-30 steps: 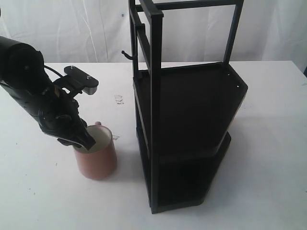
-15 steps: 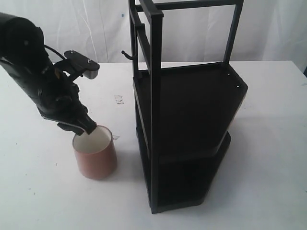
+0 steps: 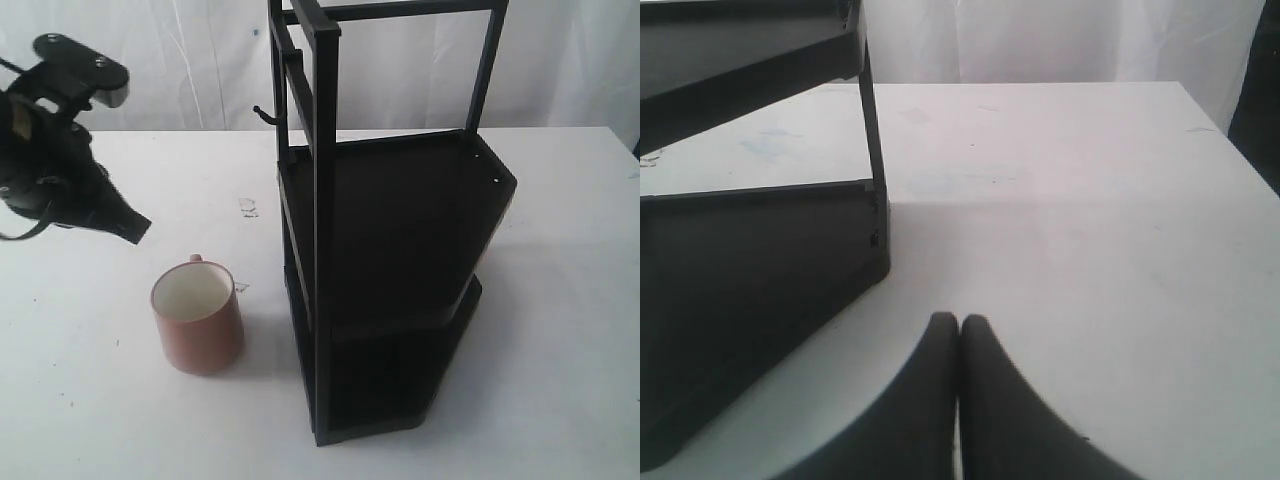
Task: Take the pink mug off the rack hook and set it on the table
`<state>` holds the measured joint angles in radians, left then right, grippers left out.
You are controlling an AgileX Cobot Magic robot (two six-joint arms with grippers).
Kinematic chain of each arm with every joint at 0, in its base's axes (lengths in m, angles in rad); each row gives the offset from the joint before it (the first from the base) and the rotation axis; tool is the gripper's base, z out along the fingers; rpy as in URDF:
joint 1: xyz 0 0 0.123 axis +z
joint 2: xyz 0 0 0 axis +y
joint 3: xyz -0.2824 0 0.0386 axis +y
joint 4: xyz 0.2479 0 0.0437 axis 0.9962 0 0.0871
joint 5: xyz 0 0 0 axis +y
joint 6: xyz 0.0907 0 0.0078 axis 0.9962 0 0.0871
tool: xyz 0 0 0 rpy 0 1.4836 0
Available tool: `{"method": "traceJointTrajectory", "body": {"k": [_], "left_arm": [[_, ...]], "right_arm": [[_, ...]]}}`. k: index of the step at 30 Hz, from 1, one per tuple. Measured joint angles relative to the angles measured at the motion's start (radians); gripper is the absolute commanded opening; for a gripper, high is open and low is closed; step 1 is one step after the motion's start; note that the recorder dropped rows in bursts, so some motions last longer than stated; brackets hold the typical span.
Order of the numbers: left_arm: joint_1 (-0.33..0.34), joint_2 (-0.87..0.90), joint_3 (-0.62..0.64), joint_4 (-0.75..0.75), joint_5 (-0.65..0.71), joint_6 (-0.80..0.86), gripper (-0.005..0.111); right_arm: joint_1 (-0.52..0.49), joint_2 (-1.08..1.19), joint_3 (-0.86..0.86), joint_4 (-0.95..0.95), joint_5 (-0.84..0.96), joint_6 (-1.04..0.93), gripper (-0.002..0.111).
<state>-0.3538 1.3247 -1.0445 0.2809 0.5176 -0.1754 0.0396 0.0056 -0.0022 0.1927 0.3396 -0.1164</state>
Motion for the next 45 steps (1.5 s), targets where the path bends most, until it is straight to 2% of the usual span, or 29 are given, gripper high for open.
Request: {"method": "traceJointTrajectory", "body": {"k": [5,8,12,16,20,22,27,29,33,36,45], "left_arm": [[0.085,-0.144,0.172,0.245,-0.225,-0.384,0.000],[0.148,-0.235,0.223,0.337,-0.299,-0.484,0.000],[0.245,-0.290,0.250,0.400,-0.292,-0.537,0.000],[0.359,-0.294,0.324,0.427,-0.264,-0.679,0.000],[0.460,-0.324,0.488,0.456,-0.276,-0.866,0.000],[0.497,-0.365,0.564,0.469,-0.328,-0.938,0.000],[0.513,-0.576,0.692,0.537,-0.569,-0.982,0.000],[0.514,-0.687,0.705,0.558,-0.605,-0.985,0.000],[0.510,-0.851,0.710,0.607,-0.541,-0.988,0.000],[0.507,-0.909,0.710,0.617,-0.479,-0.989,0.000],[0.507,-0.938,0.710,0.620,-0.451,-0.989,0.000]], "right_arm": [[0.000,0.000,0.000,0.000,0.000,0.000,0.000],[0.000,0.000,0.000,0.000,0.000,0.000,0.000],[0.000,0.000,0.000,0.000,0.000,0.000,0.000],[0.000,0.000,0.000,0.000,0.000,0.000,0.000],[0.000,0.000,0.000,0.000,0.000,0.000,0.000],[0.000,0.000,0.000,0.000,0.000,0.000,0.000],[0.000,0.000,0.000,0.000,0.000,0.000,0.000],[0.000,0.000,0.000,0.000,0.000,0.000,0.000],[0.000,0.000,0.000,0.000,0.000,0.000,0.000],[0.000,0.000,0.000,0.000,0.000,0.000,0.000],[0.000,0.000,0.000,0.000,0.000,0.000,0.000]]}}
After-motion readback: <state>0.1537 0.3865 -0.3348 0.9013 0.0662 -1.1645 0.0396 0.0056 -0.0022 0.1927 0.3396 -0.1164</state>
